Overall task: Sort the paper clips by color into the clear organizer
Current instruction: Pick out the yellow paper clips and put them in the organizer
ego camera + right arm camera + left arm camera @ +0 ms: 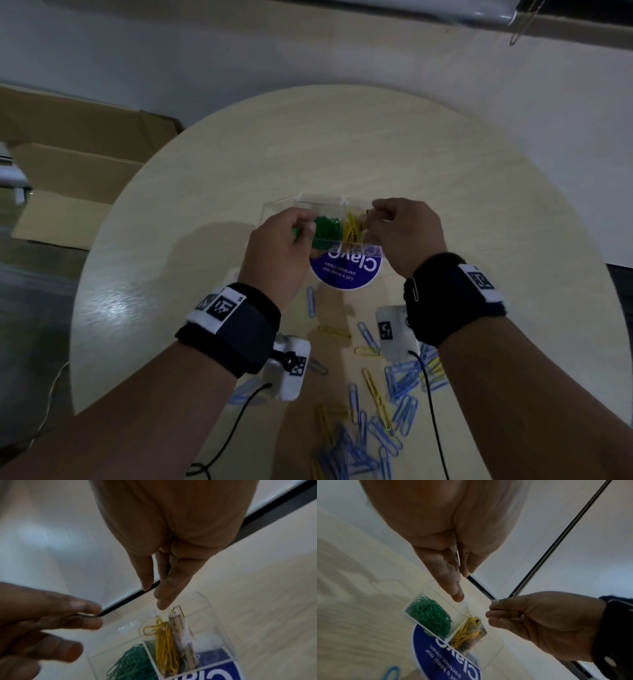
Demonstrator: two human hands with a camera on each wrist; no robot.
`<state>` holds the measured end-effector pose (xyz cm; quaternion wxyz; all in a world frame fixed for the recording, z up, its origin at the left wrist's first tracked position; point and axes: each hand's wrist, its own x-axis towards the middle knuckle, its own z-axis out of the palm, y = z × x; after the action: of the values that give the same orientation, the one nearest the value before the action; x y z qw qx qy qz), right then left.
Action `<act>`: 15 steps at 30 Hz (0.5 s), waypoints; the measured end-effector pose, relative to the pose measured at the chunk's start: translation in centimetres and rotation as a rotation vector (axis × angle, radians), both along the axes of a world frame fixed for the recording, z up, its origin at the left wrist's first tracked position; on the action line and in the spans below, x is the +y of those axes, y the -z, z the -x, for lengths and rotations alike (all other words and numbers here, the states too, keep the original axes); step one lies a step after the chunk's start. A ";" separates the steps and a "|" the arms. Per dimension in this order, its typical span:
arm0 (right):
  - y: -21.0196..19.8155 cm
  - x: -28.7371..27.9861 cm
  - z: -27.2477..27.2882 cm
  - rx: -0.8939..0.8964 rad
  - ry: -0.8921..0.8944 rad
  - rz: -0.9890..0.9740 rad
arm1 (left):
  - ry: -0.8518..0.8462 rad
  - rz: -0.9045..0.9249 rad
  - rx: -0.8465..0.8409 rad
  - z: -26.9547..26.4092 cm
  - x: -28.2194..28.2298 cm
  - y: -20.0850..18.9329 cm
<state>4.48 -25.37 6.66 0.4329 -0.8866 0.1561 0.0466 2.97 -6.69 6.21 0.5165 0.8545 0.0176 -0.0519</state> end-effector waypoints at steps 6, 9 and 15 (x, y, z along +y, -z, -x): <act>-0.8 -0.6 5.0 -0.090 -0.065 0.135 | 0.272 -0.285 -0.117 6.0 4.5 0.7; -0.1 -0.2 10.1 -0.026 -0.216 0.235 | 0.575 -0.452 -0.125 10.9 6.1 2.4; 3.6 0.7 22.7 0.035 -0.480 0.465 | 0.743 -0.646 -0.195 17.5 8.0 5.0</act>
<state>-18.24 -24.69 3.05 0.1930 -0.9722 -0.0433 0.1255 -14.49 1.31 1.21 0.1717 0.9202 -0.3209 -0.1443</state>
